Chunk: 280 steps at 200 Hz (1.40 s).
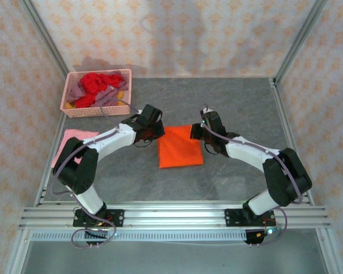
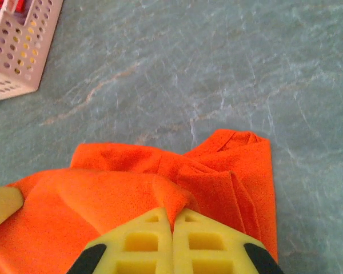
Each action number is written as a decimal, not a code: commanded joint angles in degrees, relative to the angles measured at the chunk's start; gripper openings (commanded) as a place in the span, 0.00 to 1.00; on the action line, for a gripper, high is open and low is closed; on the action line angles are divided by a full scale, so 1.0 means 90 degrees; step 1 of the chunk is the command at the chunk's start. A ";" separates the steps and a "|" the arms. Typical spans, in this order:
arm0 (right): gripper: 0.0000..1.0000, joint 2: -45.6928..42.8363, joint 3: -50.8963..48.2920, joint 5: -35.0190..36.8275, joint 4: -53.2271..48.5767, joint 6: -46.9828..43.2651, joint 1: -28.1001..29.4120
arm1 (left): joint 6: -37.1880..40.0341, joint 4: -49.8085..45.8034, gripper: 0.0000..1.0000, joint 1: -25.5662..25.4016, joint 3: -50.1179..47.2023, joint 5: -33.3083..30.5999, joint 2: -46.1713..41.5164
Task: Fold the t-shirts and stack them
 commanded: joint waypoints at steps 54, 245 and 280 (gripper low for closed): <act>0.01 0.1843 0.0986 0.0113 0.0984 -0.0283 -0.0524 | 0.0389 -0.0137 0.00 0.0325 0.0752 -0.0534 0.0937; 0.53 0.1669 0.1589 -0.0140 0.0353 -0.0995 -0.0100 | 0.0151 -0.0104 0.90 0.0475 0.0333 -0.0859 0.0228; 0.39 0.2390 0.2129 -0.0497 0.0440 -0.0545 0.0029 | -0.0270 0.0519 0.34 0.0448 0.0091 0.0012 0.0190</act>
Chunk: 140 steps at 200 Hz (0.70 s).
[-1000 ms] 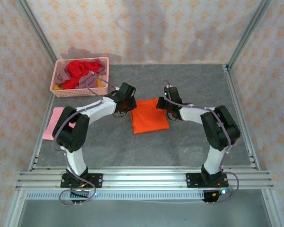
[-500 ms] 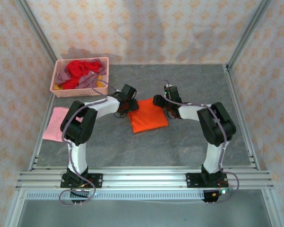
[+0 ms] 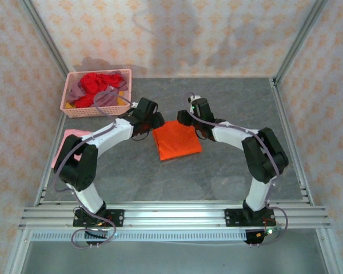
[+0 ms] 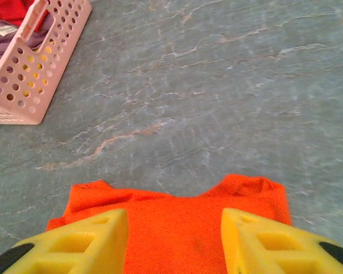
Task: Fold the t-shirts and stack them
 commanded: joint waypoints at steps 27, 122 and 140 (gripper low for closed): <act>0.36 0.0928 0.0700 -0.0447 -0.0120 0.0679 0.0021 | -0.0697 0.0736 0.18 -0.0075 -0.0086 0.0910 0.0540; 0.37 0.1159 0.0531 -0.0462 -0.0159 0.0962 -0.0495 | -0.0830 0.0833 0.18 -0.0053 -0.0545 0.0709 0.1054; 0.37 0.1072 0.0438 -0.0372 -0.0207 0.0908 -0.0667 | -0.0757 0.0772 0.19 -0.0020 -0.0636 0.0647 0.0981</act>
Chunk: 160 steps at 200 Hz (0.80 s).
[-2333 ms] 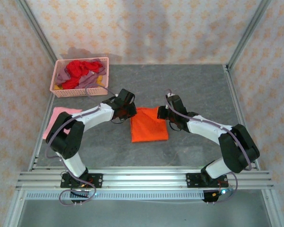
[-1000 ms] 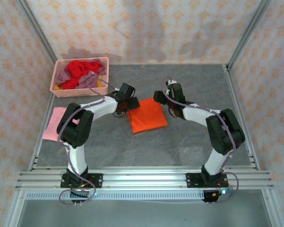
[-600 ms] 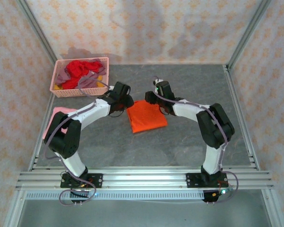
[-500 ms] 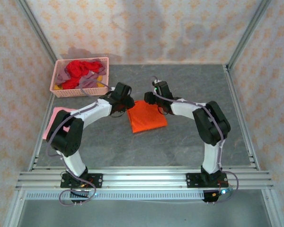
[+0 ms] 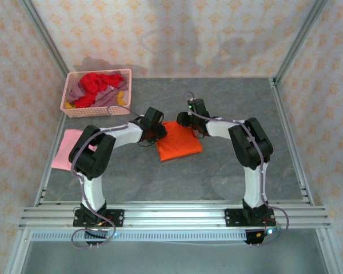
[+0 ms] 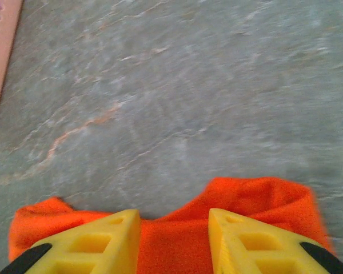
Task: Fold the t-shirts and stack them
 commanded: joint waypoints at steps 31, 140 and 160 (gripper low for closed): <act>0.39 -0.0539 -0.0322 0.0304 -0.0207 -0.0145 -0.0404 | 0.0231 -0.0400 0.24 0.0118 -0.0256 -0.0342 -0.0302; 0.68 -0.2227 -0.1787 -0.0015 -0.0275 -0.0319 0.0083 | 0.1280 -0.2273 0.95 0.0572 -0.0315 -0.2286 -0.2444; 0.69 -0.2245 -0.1877 -0.0061 -0.0351 -0.0312 0.0373 | 0.1299 -0.2448 0.96 0.1143 -0.0735 -0.2518 -0.2944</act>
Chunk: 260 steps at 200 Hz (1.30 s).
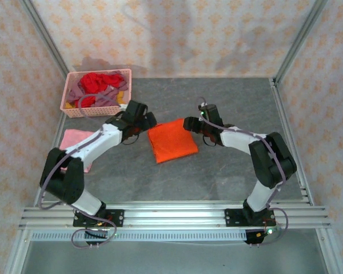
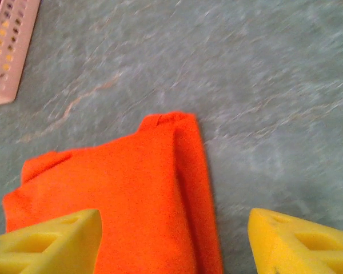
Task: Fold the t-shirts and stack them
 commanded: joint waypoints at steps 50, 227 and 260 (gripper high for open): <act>0.69 -0.0059 -0.0339 -0.0234 -0.0053 0.0083 0.0802 | -0.0188 -0.1073 1.00 0.2566 -0.1167 -0.1142 -0.1280; 0.69 -0.0216 -0.0288 -0.0097 -0.0207 0.0039 0.0837 | -0.2562 -0.0845 0.87 0.3748 -0.1504 0.0811 0.0841; 0.69 -0.0228 -0.0315 -0.0063 -0.0225 0.0011 0.0837 | -0.3153 -0.0595 0.85 0.3329 -0.1567 0.1089 0.0979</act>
